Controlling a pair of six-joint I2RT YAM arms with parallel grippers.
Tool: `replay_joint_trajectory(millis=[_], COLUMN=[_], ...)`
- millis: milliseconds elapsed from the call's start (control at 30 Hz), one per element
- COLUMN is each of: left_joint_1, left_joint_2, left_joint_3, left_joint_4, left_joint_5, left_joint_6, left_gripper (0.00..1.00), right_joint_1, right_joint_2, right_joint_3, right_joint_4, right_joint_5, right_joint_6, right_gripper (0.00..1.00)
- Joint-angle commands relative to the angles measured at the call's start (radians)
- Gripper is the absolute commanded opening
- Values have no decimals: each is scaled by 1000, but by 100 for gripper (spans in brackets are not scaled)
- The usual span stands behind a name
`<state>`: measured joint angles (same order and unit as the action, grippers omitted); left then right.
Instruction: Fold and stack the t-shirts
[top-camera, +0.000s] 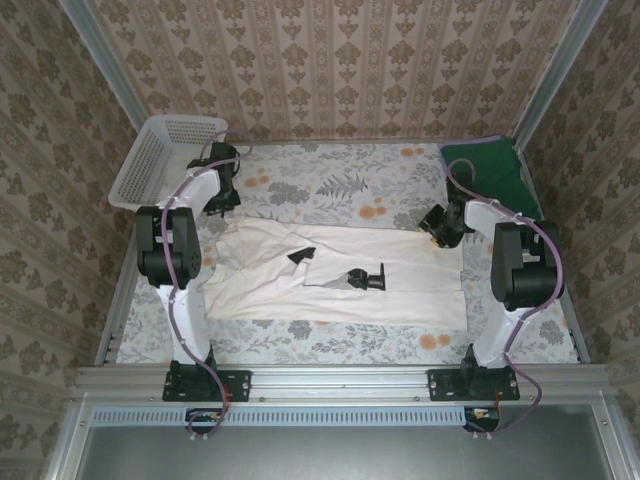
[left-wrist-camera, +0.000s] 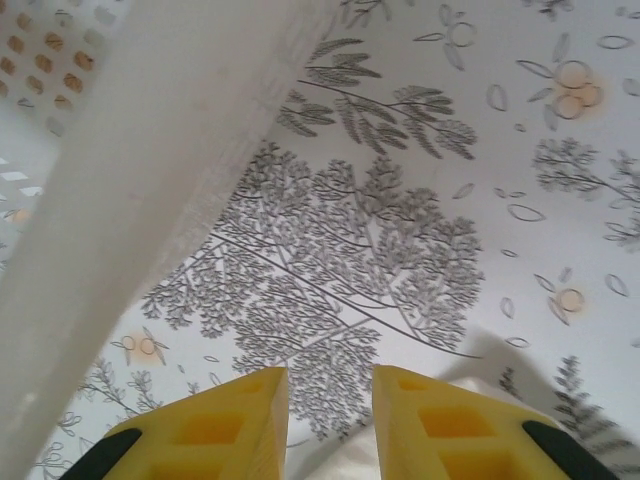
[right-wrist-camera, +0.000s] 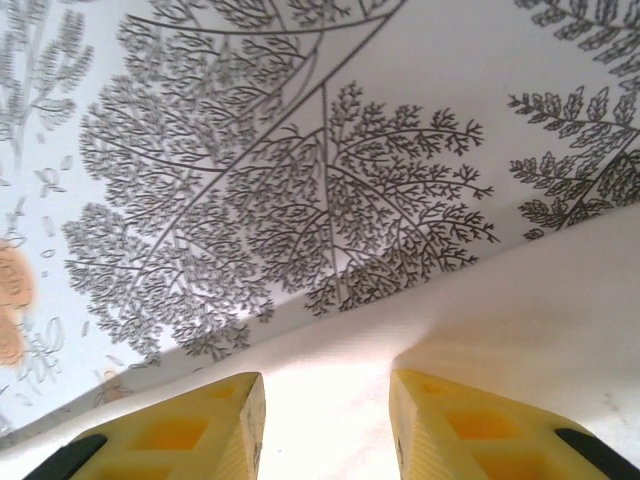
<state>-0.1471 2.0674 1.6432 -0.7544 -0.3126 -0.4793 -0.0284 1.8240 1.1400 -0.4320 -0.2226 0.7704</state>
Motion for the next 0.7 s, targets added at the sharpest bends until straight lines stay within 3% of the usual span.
replay_joint_trajectory(millis=[0, 133, 333, 467, 667], left_joint_1=[-29, -58, -72, -75, -59], left_joint_2=[-68, -52, 1, 53, 99], left_joint_3=[31, 9, -3, 22, -4], left_joint_4=[11, 81, 93, 63, 39], left_joint_5=[113, 280, 349, 343, 231], left_joint_6=[8, 40, 44, 54, 67], left_gripper=[25, 14, 11, 10, 8], right_joint_1=[1, 4, 4, 3, -6], right_joint_2=[-64, -98, -91, -64, -7], right_joint_3=[-14, -39, -63, -48, -14], right_joint_4=[31, 35, 28, -5, -43], right_joint_5=[-30, -21, -24, -3, 29], right_joint_6=[-2, -6, -10, -21, -36], right_gripper=[40, 40, 37, 36, 34])
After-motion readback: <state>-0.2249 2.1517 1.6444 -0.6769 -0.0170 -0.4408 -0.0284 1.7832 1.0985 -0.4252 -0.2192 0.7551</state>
